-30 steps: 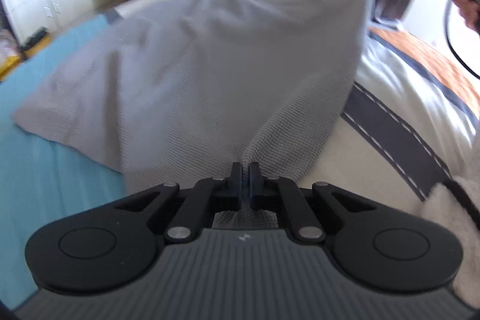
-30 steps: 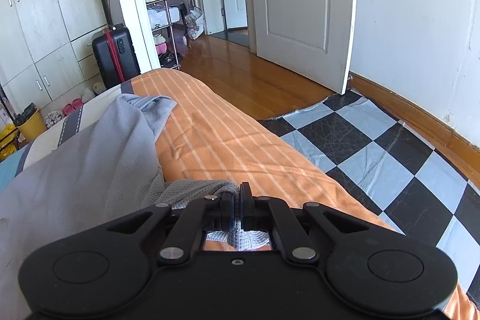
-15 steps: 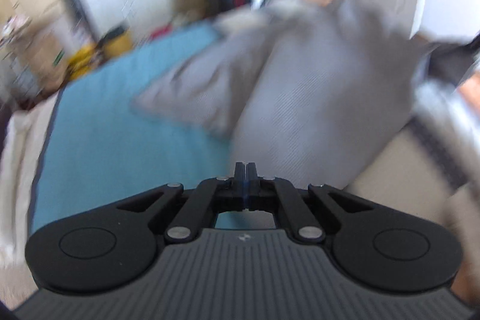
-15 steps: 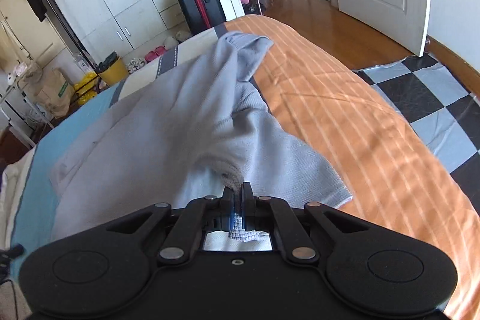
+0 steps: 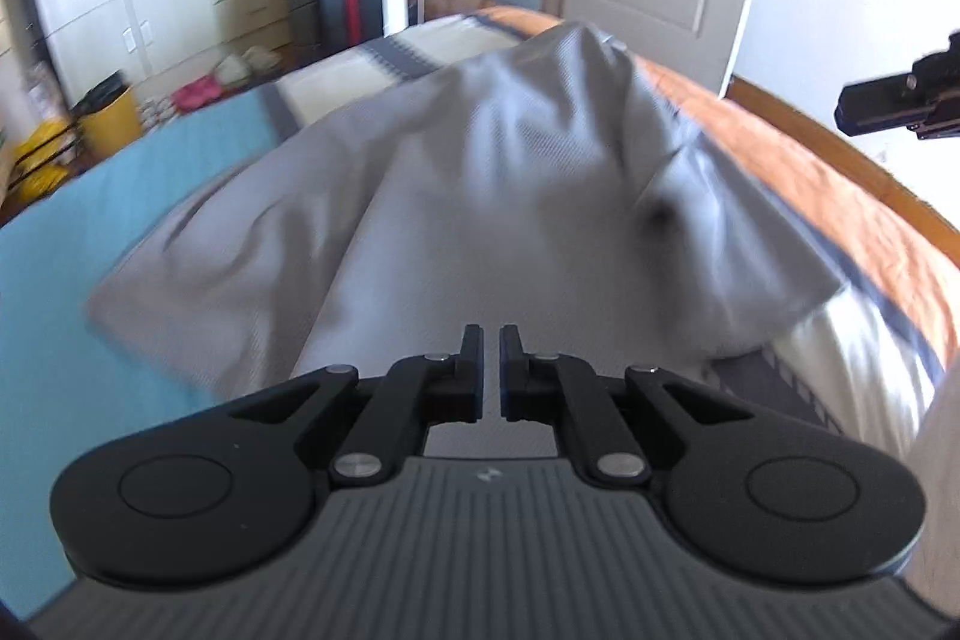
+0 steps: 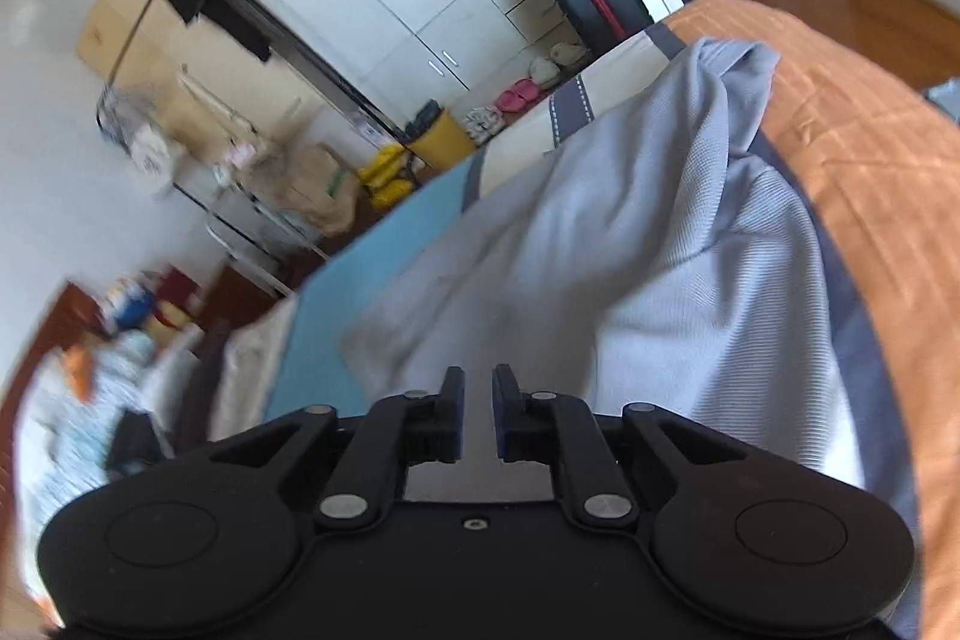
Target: Fold clothes
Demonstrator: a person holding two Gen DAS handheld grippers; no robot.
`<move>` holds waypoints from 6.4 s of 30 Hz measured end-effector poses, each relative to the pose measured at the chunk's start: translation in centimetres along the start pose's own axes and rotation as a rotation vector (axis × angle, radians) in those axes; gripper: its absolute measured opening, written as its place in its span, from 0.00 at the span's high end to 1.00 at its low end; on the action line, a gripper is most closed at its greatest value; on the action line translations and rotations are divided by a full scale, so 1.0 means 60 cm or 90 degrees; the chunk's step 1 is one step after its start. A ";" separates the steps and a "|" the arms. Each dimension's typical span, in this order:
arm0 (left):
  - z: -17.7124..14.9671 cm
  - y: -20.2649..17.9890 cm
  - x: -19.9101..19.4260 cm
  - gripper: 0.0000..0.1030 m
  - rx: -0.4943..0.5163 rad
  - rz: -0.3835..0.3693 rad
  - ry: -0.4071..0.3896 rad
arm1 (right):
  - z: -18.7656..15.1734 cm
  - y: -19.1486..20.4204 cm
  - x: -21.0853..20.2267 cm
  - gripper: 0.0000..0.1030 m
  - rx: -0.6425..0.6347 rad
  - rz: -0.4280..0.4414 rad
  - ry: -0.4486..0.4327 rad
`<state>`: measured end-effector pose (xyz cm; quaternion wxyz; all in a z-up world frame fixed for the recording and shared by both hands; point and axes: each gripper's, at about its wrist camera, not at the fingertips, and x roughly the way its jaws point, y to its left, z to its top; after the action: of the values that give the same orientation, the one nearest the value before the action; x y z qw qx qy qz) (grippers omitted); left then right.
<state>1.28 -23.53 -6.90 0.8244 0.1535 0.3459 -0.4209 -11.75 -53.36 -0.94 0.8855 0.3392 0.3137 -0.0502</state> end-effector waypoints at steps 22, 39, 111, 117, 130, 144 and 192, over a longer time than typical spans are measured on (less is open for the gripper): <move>0.025 0.319 0.080 0.50 -0.197 0.158 0.062 | 0.106 -0.174 0.224 0.55 -0.044 -0.250 -0.043; -0.023 0.390 0.154 0.48 -0.195 0.192 0.072 | 0.094 -0.133 0.077 0.98 -0.054 -0.638 -0.169; -0.109 0.292 0.104 0.64 -0.408 -0.162 0.151 | -0.245 0.265 0.336 1.00 -0.412 -0.012 0.239; -0.125 0.298 0.101 0.64 -0.408 -0.160 0.145 | -0.206 0.241 0.300 1.00 -0.357 -0.051 0.184; -0.118 0.296 0.102 0.64 -0.395 -0.143 0.153 | -0.171 0.223 0.284 0.74 -0.262 0.019 0.210; -0.112 0.287 0.116 0.64 -0.371 -0.134 0.142 | -0.210 0.260 0.271 0.98 -0.392 0.005 0.143; -0.024 0.090 -0.115 0.93 0.037 0.063 -0.122 | 0.040 -0.233 -0.153 0.97 0.004 -0.084 -0.203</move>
<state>2.16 -15.42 -3.31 0.8686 0.1529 0.2453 -0.4025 -22.02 -66.70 -2.09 0.9177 0.3084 0.1909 -0.1623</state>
